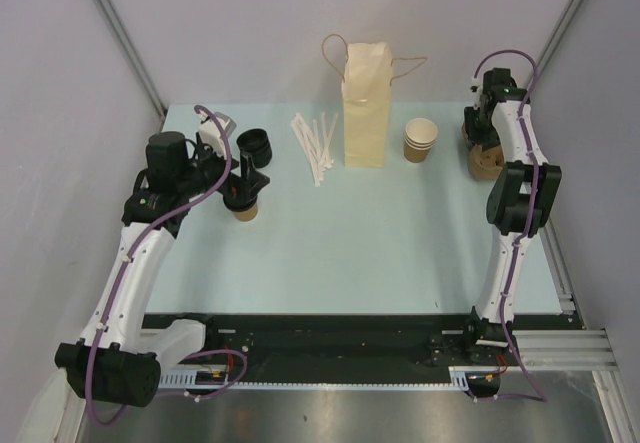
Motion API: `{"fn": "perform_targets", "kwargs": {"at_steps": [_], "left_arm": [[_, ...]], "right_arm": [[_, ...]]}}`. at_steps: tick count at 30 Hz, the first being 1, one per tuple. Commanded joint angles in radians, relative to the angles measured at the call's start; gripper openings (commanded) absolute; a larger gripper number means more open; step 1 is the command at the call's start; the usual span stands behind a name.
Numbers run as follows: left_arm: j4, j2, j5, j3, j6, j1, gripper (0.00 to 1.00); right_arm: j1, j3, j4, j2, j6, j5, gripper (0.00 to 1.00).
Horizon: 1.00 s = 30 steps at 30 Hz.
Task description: Pack the takeout coffee
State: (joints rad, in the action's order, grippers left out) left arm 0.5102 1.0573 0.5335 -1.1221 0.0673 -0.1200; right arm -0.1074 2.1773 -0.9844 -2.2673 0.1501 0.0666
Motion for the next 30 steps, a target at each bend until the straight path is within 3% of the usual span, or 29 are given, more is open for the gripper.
{"fn": "perform_targets", "kwargs": {"at_steps": [1,12,30], "left_arm": [[-0.035,-0.005,0.033,-0.013,-0.020,-0.003,1.00],[-0.039,0.000,0.034,-0.013,-0.023,-0.003,1.00],[-0.042,0.003,0.048,-0.007,-0.027,-0.003,1.00]], "right_arm": [[-0.003,0.044,0.027,-0.014,-0.007,0.024,0.45],[-0.006,0.050,0.029,-0.032,-0.009,0.027,0.44],[-0.008,0.049,0.032,-0.038,-0.007,0.036,0.33]]}}
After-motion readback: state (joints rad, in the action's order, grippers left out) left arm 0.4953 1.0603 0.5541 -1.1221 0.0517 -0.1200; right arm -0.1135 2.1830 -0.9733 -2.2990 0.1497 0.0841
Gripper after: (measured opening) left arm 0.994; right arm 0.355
